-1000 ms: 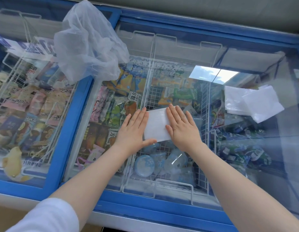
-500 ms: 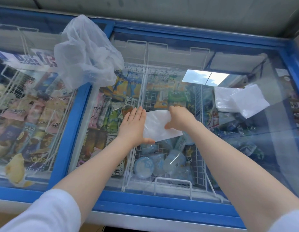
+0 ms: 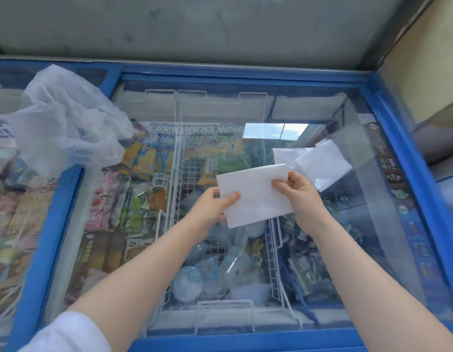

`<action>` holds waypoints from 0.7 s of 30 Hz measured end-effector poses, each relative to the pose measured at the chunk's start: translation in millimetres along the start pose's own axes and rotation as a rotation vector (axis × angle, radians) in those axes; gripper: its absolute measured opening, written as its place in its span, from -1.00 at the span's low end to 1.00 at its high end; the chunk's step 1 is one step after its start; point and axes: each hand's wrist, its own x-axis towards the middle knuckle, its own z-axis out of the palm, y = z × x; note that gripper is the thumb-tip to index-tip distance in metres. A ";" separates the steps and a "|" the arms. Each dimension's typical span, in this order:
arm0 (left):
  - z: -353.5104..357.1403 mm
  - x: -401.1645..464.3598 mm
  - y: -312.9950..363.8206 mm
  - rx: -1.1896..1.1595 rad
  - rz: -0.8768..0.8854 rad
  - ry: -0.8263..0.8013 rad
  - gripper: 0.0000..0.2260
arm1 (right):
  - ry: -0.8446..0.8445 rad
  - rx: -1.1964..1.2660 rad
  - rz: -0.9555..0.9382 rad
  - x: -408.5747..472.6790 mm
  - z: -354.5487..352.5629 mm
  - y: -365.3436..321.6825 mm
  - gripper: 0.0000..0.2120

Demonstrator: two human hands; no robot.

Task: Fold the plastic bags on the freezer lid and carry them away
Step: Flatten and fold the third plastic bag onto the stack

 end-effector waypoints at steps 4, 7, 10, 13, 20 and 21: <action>63.6 16.0 28.3 -0.040 0.115 -0.025 -0.90 | 0.113 -0.160 -0.054 27.0 -56.5 -8.8 -0.91; 115.2 40.5 44.4 0.052 0.211 0.025 -0.93 | 0.250 -0.315 -0.086 60.9 -105.5 -13.2 -0.81; 148.7 65.1 42.2 0.219 0.219 0.139 -0.90 | 0.328 -0.600 -0.125 91.3 -134.5 -16.2 -0.85; 173.3 78.8 37.8 0.339 0.185 0.208 -0.88 | 0.360 -0.898 -0.044 118.0 -151.9 -8.7 -0.77; 191.0 89.4 36.9 0.192 0.023 0.229 -0.92 | 0.298 -0.773 0.100 123.5 -160.0 4.9 -0.79; 191.9 90.4 36.6 0.119 0.000 0.225 -0.95 | 0.296 -0.651 0.112 119.8 -159.2 5.2 -0.84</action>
